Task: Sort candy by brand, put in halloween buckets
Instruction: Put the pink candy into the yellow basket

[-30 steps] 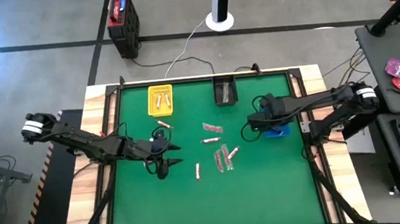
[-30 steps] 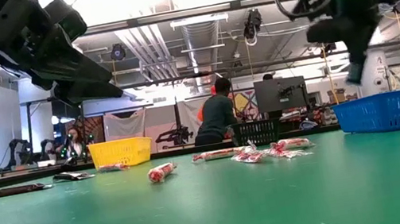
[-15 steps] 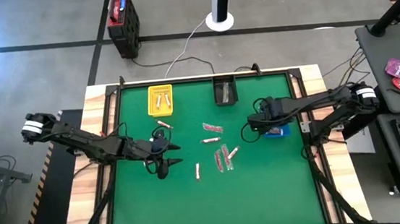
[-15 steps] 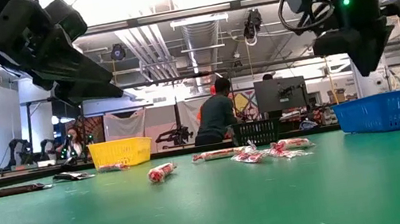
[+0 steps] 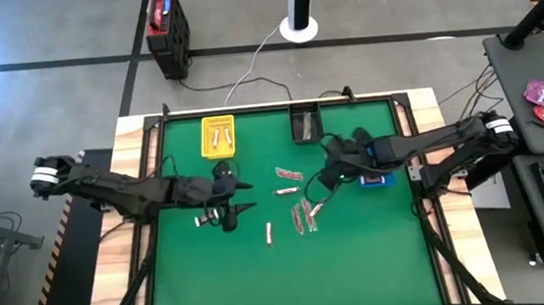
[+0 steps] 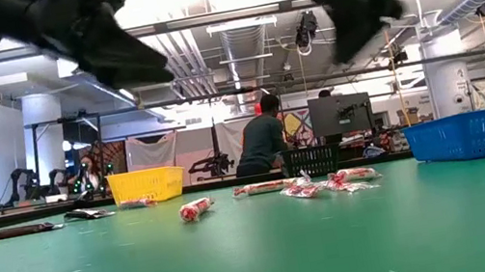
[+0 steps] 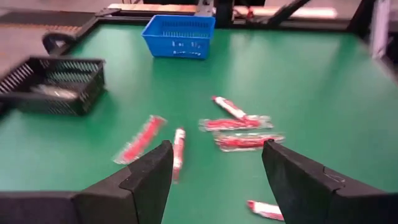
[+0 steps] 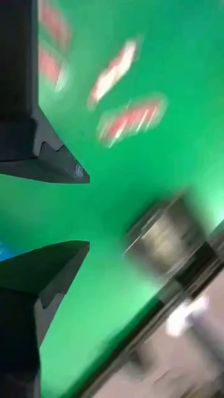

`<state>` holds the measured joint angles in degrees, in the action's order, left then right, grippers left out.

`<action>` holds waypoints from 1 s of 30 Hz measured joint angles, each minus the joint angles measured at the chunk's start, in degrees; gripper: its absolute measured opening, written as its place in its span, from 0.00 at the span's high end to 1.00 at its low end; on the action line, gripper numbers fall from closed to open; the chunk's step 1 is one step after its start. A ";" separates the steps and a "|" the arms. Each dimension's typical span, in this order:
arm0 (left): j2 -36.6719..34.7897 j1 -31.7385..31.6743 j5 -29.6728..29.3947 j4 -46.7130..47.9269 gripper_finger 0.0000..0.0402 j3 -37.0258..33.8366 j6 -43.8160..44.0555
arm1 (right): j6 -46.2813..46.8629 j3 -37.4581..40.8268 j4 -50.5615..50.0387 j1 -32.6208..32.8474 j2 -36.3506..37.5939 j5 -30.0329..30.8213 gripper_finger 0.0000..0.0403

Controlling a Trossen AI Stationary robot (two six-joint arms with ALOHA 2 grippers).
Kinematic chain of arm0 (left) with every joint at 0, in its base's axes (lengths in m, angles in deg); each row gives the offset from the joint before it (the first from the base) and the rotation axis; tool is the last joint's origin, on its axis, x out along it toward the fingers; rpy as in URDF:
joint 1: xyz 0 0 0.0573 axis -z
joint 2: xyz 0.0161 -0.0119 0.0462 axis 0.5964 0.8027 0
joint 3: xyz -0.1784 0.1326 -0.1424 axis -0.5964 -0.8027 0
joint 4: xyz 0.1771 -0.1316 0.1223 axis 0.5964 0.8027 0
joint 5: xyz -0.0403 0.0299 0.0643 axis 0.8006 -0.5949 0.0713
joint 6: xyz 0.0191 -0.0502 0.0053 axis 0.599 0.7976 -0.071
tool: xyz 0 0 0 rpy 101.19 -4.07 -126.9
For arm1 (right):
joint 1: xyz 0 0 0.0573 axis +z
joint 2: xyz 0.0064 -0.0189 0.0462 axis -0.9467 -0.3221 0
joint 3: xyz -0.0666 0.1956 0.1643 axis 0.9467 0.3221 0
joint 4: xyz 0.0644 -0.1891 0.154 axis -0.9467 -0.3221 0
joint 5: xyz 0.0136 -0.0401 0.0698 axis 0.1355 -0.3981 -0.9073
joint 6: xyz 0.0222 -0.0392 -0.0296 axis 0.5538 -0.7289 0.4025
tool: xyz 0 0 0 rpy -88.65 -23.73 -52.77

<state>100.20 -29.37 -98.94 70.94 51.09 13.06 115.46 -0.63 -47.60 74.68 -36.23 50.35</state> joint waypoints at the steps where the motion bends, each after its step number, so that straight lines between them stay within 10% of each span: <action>1: 1.00 -0.70 0.01 1.87 0.43 1.93 -1.92 | -3.61 0.55 4.50 0.56 0.62 -1.12 0.61; 9: 14.01 -7.70 5.95 5.01 0.43 12.01 -11.31 | -17.83 4.08 23.35 4.38 6.35 -5.48 0.57; 30: 41.69 -11.70 11.72 -2.72 0.53 20.63 -11.48 | -14.19 10.12 25.10 5.28 9.38 -5.47 0.52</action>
<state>141.89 -41.07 -87.22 68.23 71.72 1.58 101.27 9.50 -22.50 79.96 -26.85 44.88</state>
